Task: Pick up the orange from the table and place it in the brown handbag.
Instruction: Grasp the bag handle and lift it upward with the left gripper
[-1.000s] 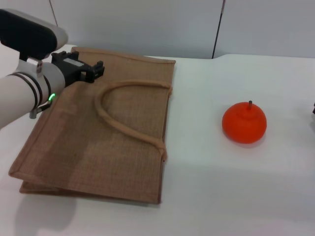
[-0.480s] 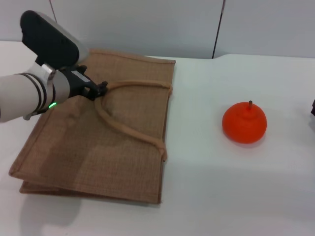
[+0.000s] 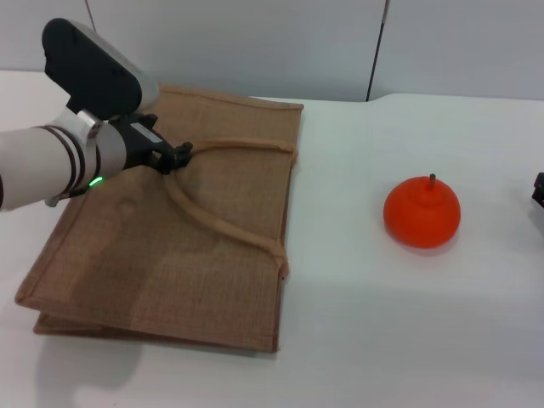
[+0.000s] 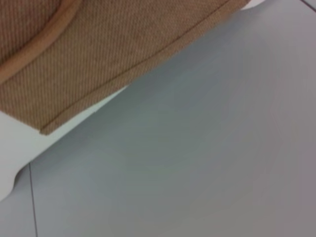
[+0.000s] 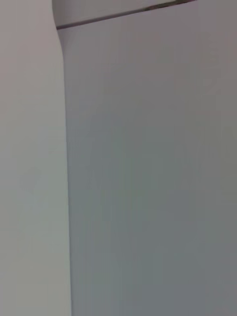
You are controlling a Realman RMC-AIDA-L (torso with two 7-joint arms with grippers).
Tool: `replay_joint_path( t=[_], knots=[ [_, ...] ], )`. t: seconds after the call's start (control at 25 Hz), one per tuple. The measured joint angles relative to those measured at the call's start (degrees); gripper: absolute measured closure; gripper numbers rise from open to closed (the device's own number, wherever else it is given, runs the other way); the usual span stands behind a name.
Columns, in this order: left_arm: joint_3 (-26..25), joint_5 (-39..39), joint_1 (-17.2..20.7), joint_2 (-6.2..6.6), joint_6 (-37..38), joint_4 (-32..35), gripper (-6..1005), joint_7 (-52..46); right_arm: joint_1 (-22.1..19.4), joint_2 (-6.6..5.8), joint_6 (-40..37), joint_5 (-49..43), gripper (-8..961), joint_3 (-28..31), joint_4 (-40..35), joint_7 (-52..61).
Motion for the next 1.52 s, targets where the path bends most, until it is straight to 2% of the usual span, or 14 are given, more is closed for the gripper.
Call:
replay_joint_path(
  t=[0.92, 1.52],
  knots=[
    [3.1, -5.6, -1.5, -0.3, 8.3, -7.7, 311, 0.2, 0.2, 0.05, 0.5, -0.1, 76, 0.0, -0.1, 0.6],
    [3.5, -8.3, -0.5, -0.24, 11.5, -10.3, 311, -0.5, 0.3, 0.05, 0.5, -0.1, 75, 0.0, -0.3, 0.7]
  ],
)
